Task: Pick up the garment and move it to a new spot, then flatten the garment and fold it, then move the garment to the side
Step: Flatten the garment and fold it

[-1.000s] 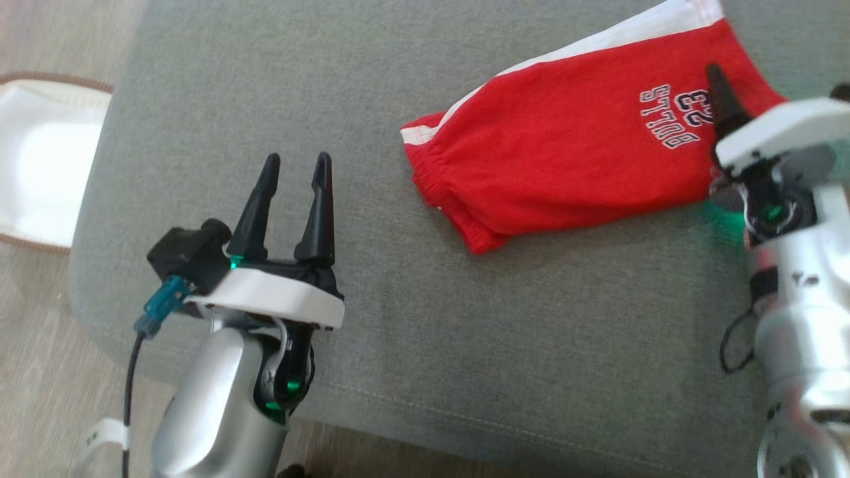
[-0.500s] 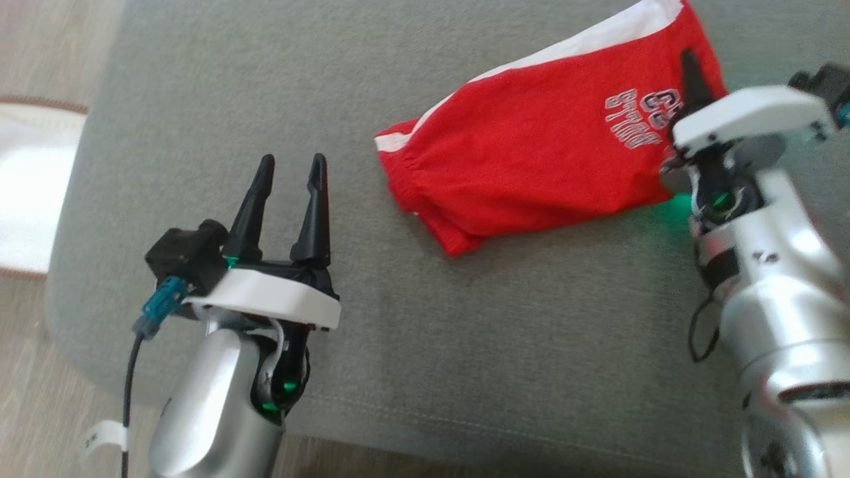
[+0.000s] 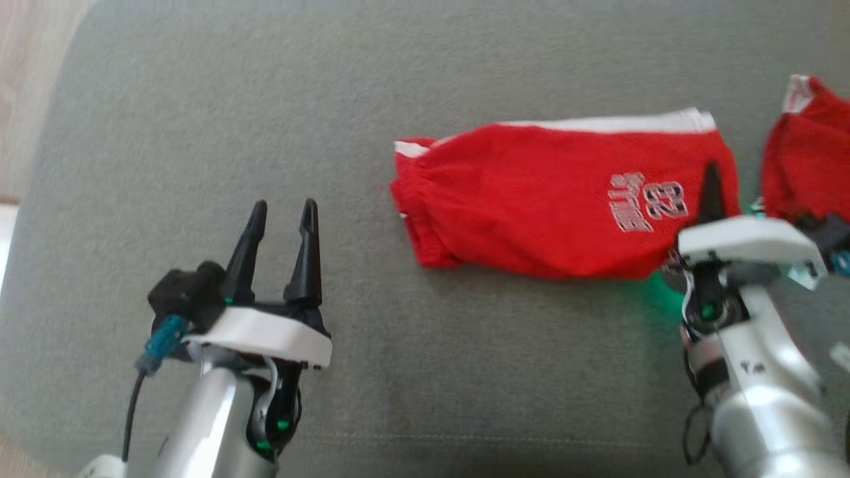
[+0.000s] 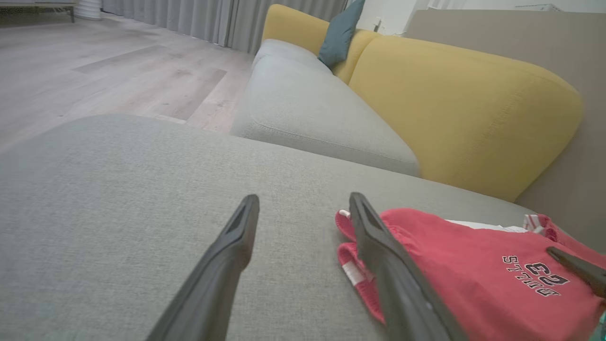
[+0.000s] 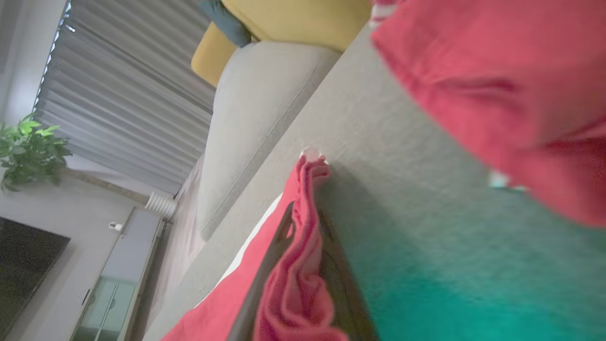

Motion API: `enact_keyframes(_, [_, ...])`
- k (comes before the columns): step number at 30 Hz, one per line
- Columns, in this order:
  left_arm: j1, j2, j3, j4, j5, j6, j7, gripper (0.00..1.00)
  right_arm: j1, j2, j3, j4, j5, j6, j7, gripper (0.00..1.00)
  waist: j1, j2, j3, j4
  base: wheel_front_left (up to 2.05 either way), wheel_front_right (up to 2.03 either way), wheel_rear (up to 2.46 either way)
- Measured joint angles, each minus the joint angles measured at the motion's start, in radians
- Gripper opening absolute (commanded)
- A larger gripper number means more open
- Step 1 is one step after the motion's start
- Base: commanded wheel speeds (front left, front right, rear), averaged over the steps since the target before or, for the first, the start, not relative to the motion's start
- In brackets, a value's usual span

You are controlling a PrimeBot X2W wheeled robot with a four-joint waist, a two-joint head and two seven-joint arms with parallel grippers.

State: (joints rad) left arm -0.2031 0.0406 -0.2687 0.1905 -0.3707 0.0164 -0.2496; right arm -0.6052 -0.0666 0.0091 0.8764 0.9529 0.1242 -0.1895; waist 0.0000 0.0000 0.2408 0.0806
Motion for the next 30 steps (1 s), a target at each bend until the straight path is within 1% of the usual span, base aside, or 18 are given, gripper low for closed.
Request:
enact_keyframes(5, [0.031, 0.0, 0.0, 0.003, 0.009, -0.007, 0.0, 1.0, 0.117, 0.0, -0.087, -0.073, -0.047, 0.0, -0.032, 0.0, -0.0001, 0.0, -0.04, -0.036, 0.0, 0.0, 0.0])
enact_keyframes(6, [0.034, 0.001, 0.0, -0.002, 0.009, -0.007, 0.0, 1.0, 0.141, 0.0, -0.102, -0.092, -0.072, 0.0, -0.037, 0.0, -0.0001, 0.0, -0.04, -0.04, 0.0, 0.0, 0.0])
enact_keyframes(11, [0.034, 0.001, -0.002, -0.007, 0.009, -0.007, 0.0, 1.0, 0.146, 0.006, -0.112, -0.133, -0.136, 0.0, -0.041, 0.0, -0.0001, 0.0, -0.026, -0.039, 0.0, 0.0, 0.0])
enact_keyframes(15, [0.034, 0.001, -0.004, -0.007, 0.009, -0.007, 0.0, 1.0, 0.146, 0.006, -0.079, -0.162, -0.171, 0.0, -0.051, 0.0, -0.0001, 0.0, -0.019, -0.029, 0.0, 0.0, 0.0])
enact_keyframes(25, [0.033, 0.001, -0.005, 0.001, 0.018, -0.007, 0.0, 1.0, 0.12, 0.007, -0.038, -0.199, -0.143, 0.0, -0.06, 0.0, -0.0001, 0.0, -0.037, 0.005, 0.0, 0.0, 0.0])
enact_keyframes(30, [0.033, 0.001, -0.009, 0.003, 0.016, -0.006, 0.0, 1.0, 0.087, 0.006, 0.043, -0.226, -0.12, 0.0, -0.061, 0.0, -0.0001, 0.0, -0.054, 0.032, 0.0, 0.0, 0.0])
